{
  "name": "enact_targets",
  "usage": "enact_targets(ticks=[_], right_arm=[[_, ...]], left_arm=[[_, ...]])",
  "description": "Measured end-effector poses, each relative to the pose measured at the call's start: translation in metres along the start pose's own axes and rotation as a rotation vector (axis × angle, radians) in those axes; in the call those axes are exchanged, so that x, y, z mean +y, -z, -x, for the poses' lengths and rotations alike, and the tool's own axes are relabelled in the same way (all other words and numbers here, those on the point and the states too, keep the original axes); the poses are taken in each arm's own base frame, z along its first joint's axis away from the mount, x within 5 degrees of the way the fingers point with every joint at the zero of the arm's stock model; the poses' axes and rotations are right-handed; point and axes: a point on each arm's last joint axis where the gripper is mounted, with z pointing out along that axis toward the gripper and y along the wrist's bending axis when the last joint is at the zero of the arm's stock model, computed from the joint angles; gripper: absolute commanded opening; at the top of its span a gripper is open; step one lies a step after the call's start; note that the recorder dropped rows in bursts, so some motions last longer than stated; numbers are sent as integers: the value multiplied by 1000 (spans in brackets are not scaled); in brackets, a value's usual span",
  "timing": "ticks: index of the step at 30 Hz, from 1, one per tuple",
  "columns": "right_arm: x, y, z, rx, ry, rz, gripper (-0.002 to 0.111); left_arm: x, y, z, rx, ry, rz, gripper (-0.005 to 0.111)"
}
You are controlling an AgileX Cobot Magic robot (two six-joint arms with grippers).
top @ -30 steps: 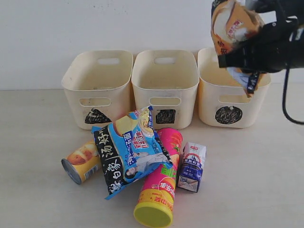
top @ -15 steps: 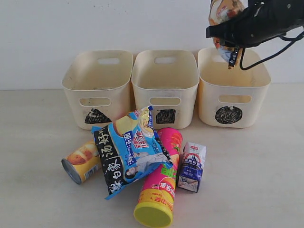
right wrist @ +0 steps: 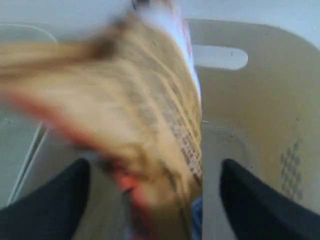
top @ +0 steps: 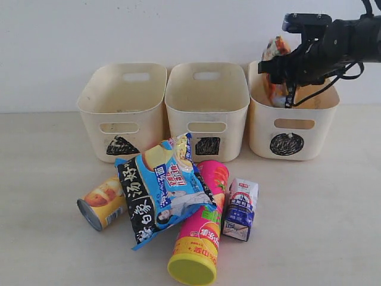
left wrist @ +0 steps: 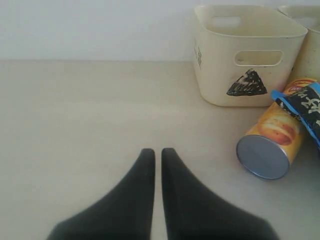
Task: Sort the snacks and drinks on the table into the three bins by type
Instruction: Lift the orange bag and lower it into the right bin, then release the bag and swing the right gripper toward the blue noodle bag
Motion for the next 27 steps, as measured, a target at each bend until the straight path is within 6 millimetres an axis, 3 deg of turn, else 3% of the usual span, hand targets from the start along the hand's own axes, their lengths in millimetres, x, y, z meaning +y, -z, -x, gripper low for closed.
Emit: enact_targets(ticks=[3, 6, 11, 18, 27], right_arm=[[0, 1, 4, -20, 2, 2, 95], [1, 5, 6, -18, 2, 2, 85], [1, 25, 17, 2, 28, 0, 55], [4, 68, 29, 93, 128, 0, 0], [5, 112, 29, 243, 206, 9, 0]], left_arm=[[0, 0, 0, 0, 0, 0, 4], [0, 0, 0, 0, 0, 0, 4], [0, 0, 0, 0, 0, 0, 4], [0, 0, 0, 0, 0, 0, 4], [0, 0, 0, 0, 0, 0, 4]])
